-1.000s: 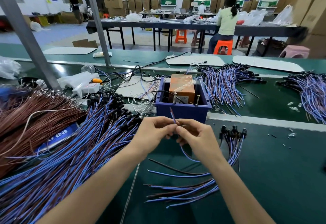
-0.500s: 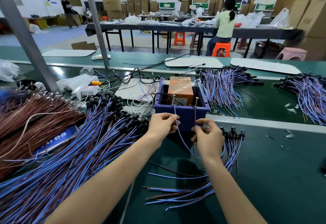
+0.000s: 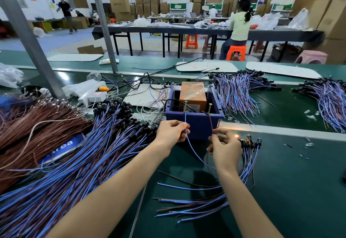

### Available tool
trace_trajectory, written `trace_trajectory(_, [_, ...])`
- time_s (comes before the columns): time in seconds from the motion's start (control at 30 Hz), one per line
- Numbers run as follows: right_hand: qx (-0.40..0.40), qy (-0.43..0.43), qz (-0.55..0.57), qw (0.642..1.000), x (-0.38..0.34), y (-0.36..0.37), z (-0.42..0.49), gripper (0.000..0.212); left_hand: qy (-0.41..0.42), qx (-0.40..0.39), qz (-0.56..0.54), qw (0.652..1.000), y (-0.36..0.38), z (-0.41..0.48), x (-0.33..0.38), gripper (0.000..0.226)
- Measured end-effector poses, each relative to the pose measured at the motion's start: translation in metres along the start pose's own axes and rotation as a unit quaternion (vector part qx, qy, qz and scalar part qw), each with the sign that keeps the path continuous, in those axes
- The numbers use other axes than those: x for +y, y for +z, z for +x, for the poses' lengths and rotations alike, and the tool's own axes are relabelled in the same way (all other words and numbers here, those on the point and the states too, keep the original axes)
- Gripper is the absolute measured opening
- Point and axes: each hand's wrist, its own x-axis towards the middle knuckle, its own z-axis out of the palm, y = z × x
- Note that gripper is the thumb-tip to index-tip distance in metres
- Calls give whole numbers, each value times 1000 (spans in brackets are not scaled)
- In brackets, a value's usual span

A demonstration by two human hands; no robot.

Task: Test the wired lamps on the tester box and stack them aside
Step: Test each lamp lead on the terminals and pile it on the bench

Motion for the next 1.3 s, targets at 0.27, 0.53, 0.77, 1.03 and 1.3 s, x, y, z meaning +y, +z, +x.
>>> trace_trajectory(0.27, [-1,3,-5,1000,0,-1,0,24,-9,7,7,1000,-2,-2,-1,15])
trace_trajectory(0.53, [-3,6,-12,1000,0,0,0,19,-3,11,21,1000,-3,2,2,16])
trace_trajectory(0.77, [-30,-10,8,999,0,-2,-4,21,0,-14,15,1000,-4,-9,1,16])
trace_trajectory(1.03, [-332,-32,-154,930,17,-22,-37,34,192,44,90,976,-64,-34,-19,31])
trace_trajectory(1.3, [-382,-41,-117,916,8,-22,-48,29,202,18,686,699,-116,-17,-56,37])
